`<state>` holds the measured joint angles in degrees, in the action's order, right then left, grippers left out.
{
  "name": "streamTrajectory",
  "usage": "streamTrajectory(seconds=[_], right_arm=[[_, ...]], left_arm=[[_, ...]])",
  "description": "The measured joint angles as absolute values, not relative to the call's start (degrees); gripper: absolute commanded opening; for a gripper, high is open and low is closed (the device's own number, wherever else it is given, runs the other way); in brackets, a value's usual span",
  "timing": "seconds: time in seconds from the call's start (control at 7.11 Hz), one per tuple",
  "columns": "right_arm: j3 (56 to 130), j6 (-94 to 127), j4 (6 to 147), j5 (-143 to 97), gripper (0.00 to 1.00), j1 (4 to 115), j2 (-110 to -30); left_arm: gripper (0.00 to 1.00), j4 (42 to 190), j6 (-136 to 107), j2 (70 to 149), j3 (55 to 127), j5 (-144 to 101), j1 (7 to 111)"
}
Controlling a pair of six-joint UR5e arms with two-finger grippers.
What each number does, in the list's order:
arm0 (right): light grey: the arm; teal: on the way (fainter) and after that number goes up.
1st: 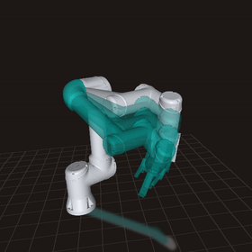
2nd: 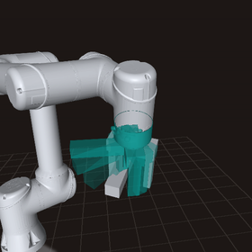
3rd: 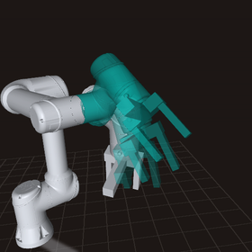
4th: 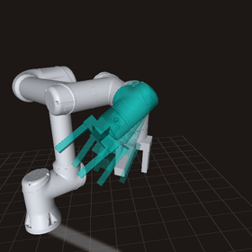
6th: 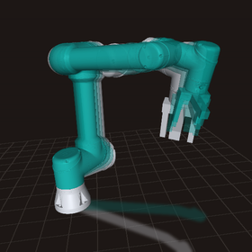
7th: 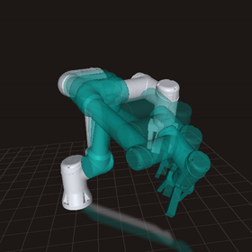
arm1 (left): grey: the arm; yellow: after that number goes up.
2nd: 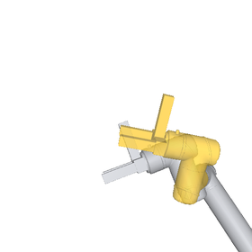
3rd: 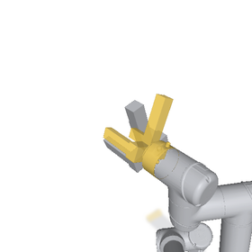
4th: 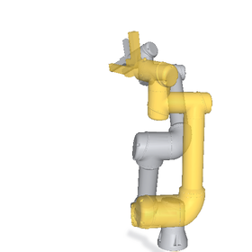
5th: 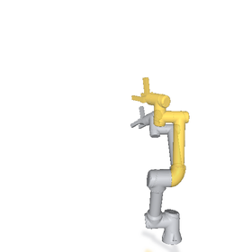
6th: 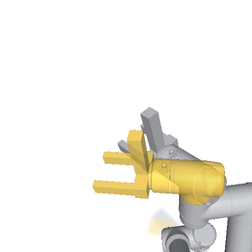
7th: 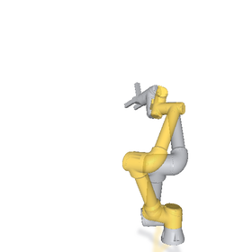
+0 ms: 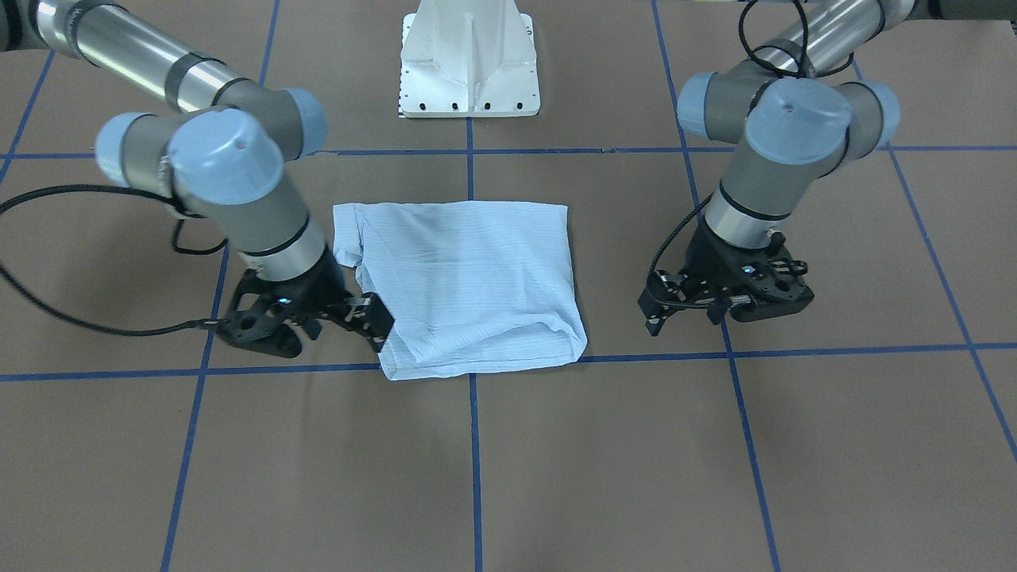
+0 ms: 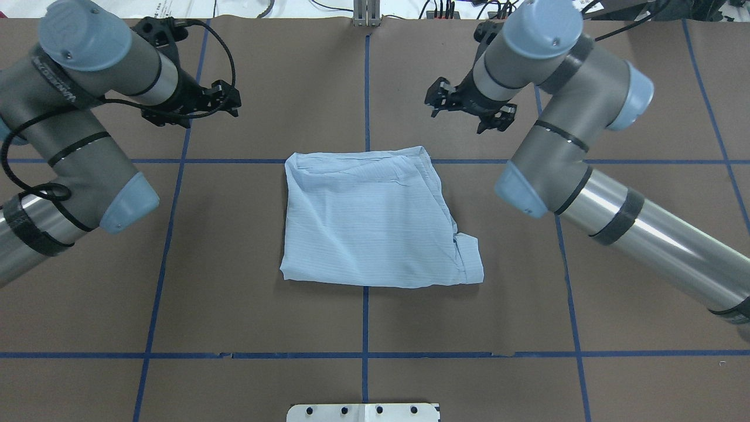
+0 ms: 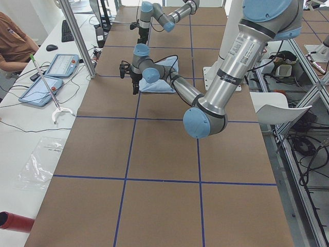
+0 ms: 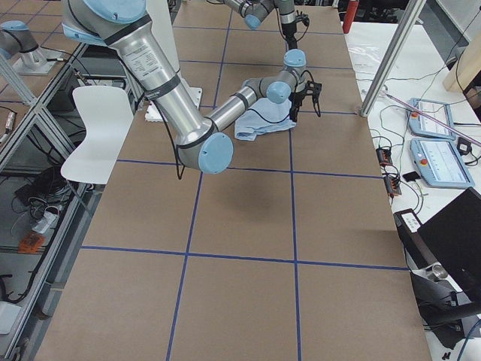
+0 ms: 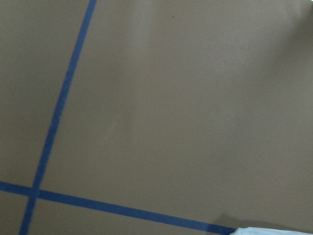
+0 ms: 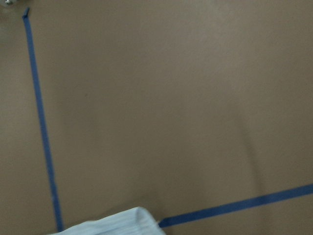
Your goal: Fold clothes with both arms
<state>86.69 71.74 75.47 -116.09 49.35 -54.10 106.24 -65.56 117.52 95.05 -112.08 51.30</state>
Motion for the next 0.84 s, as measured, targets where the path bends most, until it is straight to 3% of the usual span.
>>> streamTrajectory(seconds=[0.84], right_arm=[[86.7, 23.8, 75.6, -131.4, 1.0, 74.0, -74.8]], left_arm=[[0.99, 104.3, -17.9, 99.8, 99.0, -120.5, 76.0]])
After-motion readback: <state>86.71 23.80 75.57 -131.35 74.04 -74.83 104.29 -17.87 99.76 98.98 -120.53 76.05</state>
